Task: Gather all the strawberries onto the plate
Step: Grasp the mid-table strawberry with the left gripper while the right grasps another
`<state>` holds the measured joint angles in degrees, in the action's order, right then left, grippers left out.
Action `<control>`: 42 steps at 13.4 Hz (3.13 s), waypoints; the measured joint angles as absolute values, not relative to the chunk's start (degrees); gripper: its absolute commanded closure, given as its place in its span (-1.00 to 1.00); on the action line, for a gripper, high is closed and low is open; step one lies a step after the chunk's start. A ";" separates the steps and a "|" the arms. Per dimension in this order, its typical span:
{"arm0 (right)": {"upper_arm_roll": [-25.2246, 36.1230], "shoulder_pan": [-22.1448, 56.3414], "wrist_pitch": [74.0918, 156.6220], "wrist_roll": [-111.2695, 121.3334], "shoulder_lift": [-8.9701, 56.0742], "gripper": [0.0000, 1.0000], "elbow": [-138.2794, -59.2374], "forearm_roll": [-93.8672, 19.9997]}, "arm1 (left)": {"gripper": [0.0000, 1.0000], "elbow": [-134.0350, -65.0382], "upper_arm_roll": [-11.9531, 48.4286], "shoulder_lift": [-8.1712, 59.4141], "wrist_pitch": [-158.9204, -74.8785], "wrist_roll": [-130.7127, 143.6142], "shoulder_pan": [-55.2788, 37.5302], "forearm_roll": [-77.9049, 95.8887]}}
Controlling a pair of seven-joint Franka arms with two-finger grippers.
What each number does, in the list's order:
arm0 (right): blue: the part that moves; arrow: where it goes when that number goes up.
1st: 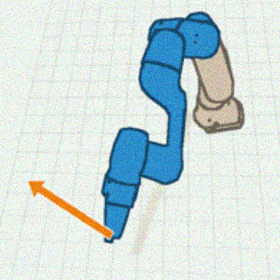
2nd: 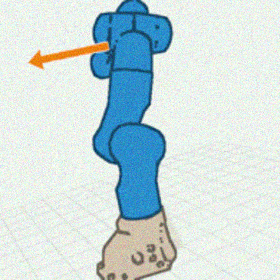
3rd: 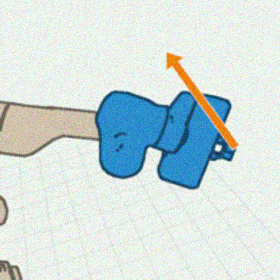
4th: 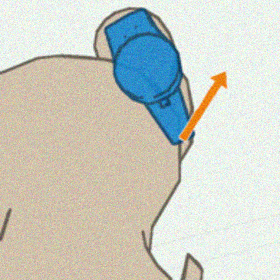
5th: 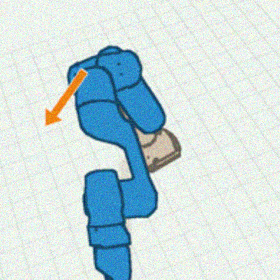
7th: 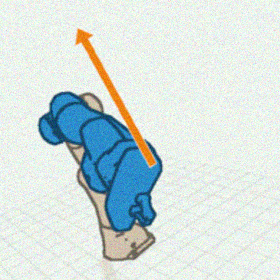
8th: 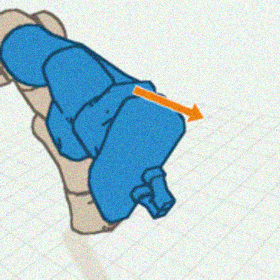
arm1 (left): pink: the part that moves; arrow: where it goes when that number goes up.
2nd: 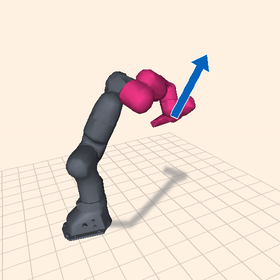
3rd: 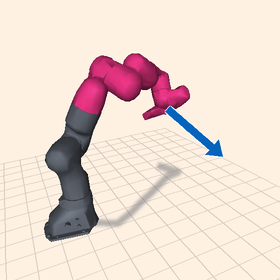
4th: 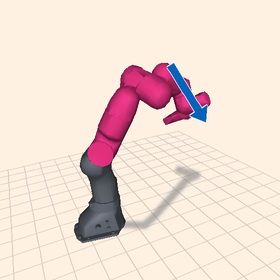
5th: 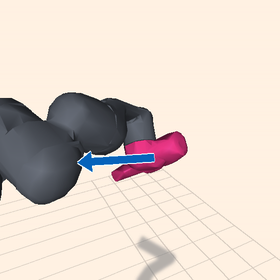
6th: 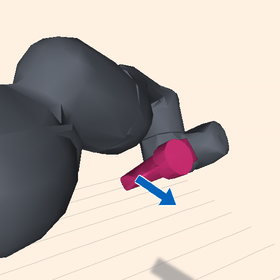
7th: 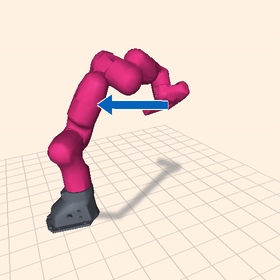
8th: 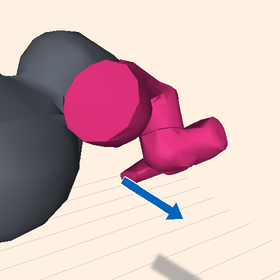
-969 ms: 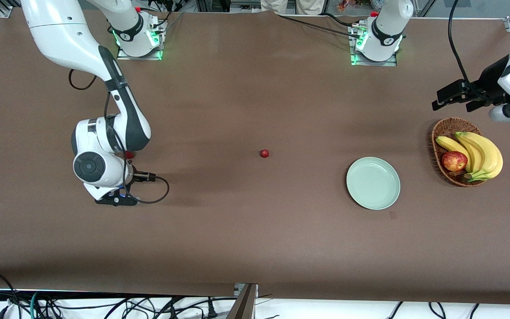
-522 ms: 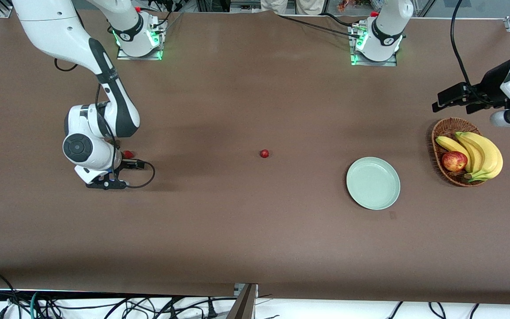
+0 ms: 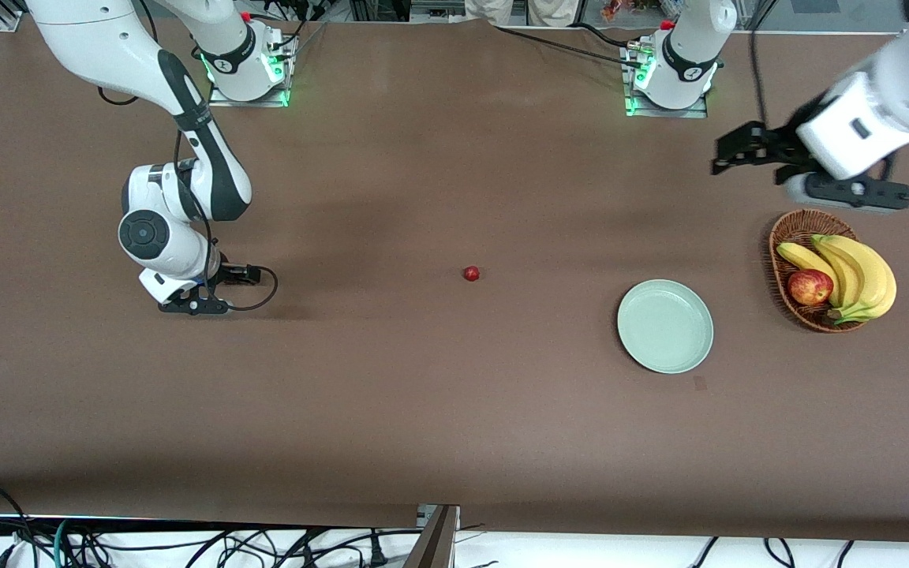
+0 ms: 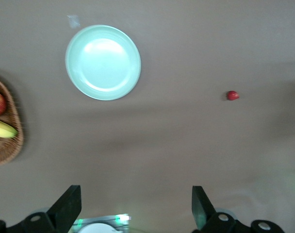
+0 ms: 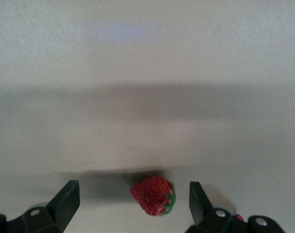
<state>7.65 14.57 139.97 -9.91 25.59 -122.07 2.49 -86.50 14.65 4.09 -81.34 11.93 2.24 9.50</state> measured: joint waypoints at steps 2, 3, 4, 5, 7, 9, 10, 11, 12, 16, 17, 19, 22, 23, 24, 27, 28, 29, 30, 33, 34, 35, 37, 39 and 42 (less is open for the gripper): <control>7.66 14.54 140.51 -9.91 25.58 -0.88 -122.74 2.49 | -1.00 -86.49 17.66 6.46 -82.20 18.91 0.34 9.51; 7.68 14.49 140.65 -9.91 25.58 -0.72 -122.84 2.48 | -1.00 -86.49 18.14 8.06 -83.62 22.41 -1.41 9.51; 7.70 14.46 140.69 -9.90 25.57 -0.57 -122.89 2.48 | -1.00 -86.49 18.24 9.86 -86.09 26.36 -3.61 9.51; 7.71 14.41 140.79 -9.91 25.58 -0.39 -122.97 2.47 | -1.00 -86.52 18.28 11.84 -89.30 30.63 -6.08 9.51; 7.73 14.34 141.26 -9.90 25.57 -0.10 -123.27 2.47 | -1.00 -86.71 18.33 16.61 -95.81 39.18 -11.15 9.40; 7.75 14.33 141.44 -9.91 25.57 0.02 -123.52 2.47 | -1.00 -86.88 18.33 22.66 -103.38 46.53 -14.97 9.14; 7.75 14.32 141.47 -9.91 25.57 0.11 -123.62 2.47 | -1.00 -86.91 18.27 25.57 -106.36 47.95 -15.77 8.85; 7.75 14.32 141.48 -9.90 25.57 0.24 -123.69 2.47 | -1.00 -86.89 18.24 28.29 -108.88 48.55 -16.02 8.20; 7.75 14.32 141.51 -9.90 25.57 0.32 -123.70 2.47 | -1.00 -86.84 18.18 30.71 -111.16 49.31 -16.02 7.40; 7.75 14.31 142.13 -9.90 25.41 0.33 -123.58 2.47 | -1.00 -86.76 18.24 37.44 -118.83 58.16 -20.02 0.23; 7.68 14.32 142.45 -9.90 25.25 0.33 -123.27 2.47 | -1.00 -86.73 18.24 38.93 -120.38 60.84 -22.29 -2.38; 6.82 14.33 142.57 -9.91 24.71 0.33 -121.86 2.12 | -1.00 -86.67 18.11 41.39 -122.05 64.42 -26.27 -5.33; 3.22 14.40 142.54 -11.05 24.20 0.33 -119.28 0.55 | -1.00 -86.52 17.70 43.58 -123.56 65.23 -27.57 -5.80; 1.61 14.45 142.54 -12.79 24.20 0.33 -118.61 0.08 | -1.00 -86.46 17.50 44.11 -124.64 65.23 -27.43 -5.80; -0.08 14.54 142.54 -15.48 24.21 0.33 -117.97 0.04 | -0.91 -86.39 17.42 44.66 -125.39 65.23 -27.37 -5.80; -3.32 16.00 142.54 -22.97 24.24 0.33 -116.10 0.04 | -0.32 -86.16 17.42 46.46 -126.66 65.22 -27.67 -5.80; -3.51 16.90 142.54 -24.62 24.31 0.33 -115.67 0.04 | 0.14 -85.99 17.43 46.79 -126.92 65.22 -27.76 -5.80; -3.55 17.70 142.54 -25.89 24.49 0.33 -115.26 0.04 | 0.18 -85.83 17.45 46.95 -126.94 65.22 -27.82 -5.80; -3.56 18.37 142.54 -27.19 24.72 0.33 -114.90 0.04 | 0.40 -85.78 17.45 47.02 -126.95 65.22 -27.86 -5.80; -3.61 20.28 142.54 -30.83 25.74 0.33 -113.30 0.04 | 1.00 -85.62 17.43 47.09 -126.96 65.01 -27.84 -5.81; -3.63 20.96 142.54 -31.99 26.12 0.33 -112.63 0.04 | 1.00 -85.52 17.43 47.09 -126.93 65.00 -27.82 -5.81; -3.65 21.61 142.54 -33.27 26.53 0.33 -111.94 0.03 | 1.00 -85.52 17.43 47.10 -126.93 64.99 -27.80 -5.81; -3.68 22.90 142.54 -35.66 27.29 0.34 -110.64 0.03 | 1.00 -85.31 17.36 47.11 -126.93 63.72 -27.63 -5.83; -3.70 24.45 142.54 -38.43 28.25 0.38 -109.14 0.03 | 1.00 -84.34 17.32 46.91 -126.30 60.44 -25.88 -5.83; -3.77 28.01 142.55 -44.76 30.46 0.38 -105.59 0.02 | 1.00 -82.77 17.75 44.62 -120.90 53.73 -21.54 -5.83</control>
